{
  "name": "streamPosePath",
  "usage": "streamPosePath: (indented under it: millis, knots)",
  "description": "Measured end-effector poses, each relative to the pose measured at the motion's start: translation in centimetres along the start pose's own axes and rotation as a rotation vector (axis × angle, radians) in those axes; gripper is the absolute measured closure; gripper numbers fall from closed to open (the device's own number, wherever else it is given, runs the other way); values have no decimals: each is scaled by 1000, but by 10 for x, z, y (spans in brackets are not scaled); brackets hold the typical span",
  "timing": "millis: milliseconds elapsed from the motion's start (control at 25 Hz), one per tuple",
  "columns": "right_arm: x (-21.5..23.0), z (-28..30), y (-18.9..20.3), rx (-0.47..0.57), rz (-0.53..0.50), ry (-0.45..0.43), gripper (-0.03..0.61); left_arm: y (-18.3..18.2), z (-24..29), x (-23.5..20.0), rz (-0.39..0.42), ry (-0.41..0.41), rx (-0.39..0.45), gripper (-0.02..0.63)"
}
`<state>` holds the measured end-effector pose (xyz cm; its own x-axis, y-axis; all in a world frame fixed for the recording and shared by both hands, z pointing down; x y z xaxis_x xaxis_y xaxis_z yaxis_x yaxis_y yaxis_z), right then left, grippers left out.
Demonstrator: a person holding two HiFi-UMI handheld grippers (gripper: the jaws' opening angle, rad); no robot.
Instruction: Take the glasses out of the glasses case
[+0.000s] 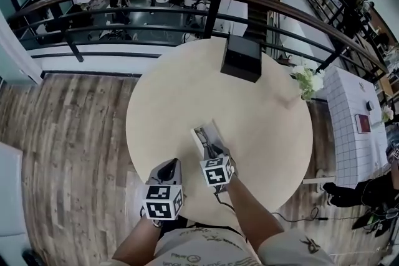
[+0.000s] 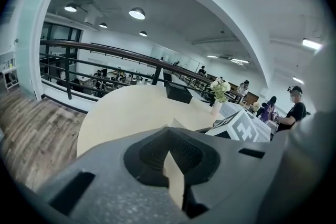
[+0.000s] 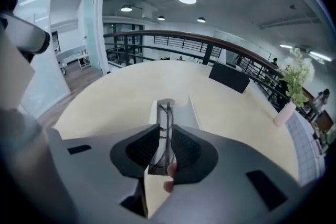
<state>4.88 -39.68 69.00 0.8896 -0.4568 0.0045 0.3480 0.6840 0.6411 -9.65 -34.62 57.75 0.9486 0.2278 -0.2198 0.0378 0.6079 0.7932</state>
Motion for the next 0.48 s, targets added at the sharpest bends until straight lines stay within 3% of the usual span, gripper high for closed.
streamPosePath:
  millis: [480]
  knots:
    - [7, 41, 7, -168, -56, 54, 512, -7, 31, -31, -13, 31, -48, 607]
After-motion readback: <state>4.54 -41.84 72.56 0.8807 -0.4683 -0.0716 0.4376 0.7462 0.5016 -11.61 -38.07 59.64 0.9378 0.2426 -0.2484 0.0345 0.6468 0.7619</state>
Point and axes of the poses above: the fingertips, and each gripper's own axes: z forward along the fingers, x to its right, y out of its underside, the point moved 2 cm from there along -z, backward along the fingers, and after that the axes turned 12 degrees about -y, right-handed, at the moved point
